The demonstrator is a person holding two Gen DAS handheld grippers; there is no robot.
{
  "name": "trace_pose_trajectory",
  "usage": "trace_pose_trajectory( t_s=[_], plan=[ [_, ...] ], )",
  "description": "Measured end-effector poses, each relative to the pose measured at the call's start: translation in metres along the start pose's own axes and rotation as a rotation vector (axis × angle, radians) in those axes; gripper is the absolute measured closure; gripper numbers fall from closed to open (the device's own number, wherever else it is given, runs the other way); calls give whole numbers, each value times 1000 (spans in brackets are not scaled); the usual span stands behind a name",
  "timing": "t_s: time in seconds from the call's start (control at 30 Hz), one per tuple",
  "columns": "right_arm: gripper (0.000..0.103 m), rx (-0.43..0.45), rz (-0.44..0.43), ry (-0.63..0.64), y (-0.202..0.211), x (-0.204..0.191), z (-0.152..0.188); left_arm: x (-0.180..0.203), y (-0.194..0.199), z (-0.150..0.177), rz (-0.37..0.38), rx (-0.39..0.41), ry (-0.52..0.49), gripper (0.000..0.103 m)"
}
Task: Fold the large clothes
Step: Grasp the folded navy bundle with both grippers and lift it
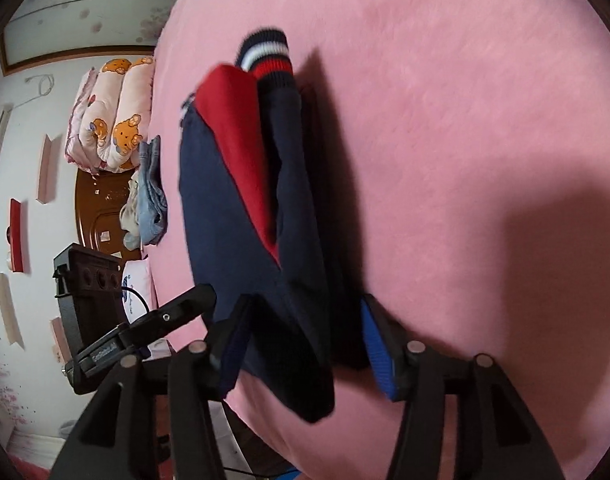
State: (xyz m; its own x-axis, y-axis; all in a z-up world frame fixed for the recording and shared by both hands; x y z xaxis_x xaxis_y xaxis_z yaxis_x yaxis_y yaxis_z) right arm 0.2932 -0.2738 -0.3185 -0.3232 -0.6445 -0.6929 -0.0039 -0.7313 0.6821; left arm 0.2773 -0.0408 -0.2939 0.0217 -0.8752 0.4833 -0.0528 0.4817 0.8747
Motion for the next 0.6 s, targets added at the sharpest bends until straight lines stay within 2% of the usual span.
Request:
trace_pose_trajectory(
  t_s=[0.07,0.23,0.4,0.5,0.6],
  plan=[
    [42,0,4,2,-9,-3,-3,2,-8,-3,24,8,10,39],
    [42,-1,-10,1,-14,-3,-6,2,-14,-9,39,45,4,41],
    [59,10,-2,48,-8,-5,-2,8,-2,-7,13,71,-20,60],
    [67,36,16,68,-5,-14,3,13,6,-9,6,84,-20,66],
    [72,77,36,91,1,-26,11,17,19,-13,-7,90,-56,68]
  ],
)
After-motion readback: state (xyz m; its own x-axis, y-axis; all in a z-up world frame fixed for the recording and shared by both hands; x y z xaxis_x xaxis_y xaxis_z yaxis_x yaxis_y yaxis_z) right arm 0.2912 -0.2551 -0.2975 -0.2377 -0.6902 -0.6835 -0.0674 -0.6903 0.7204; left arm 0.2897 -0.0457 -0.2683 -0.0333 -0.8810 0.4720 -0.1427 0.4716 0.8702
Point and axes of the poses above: each gripper's, at about its wrist camera, not at the fingertips, and y roughly against the way its jaws point, x to its right, z to its underside, the point moved 7 cm from there along -y, roughly the way its jaws point, and after that the axes turned 8 degrees about -y, right-handed, at the moved point
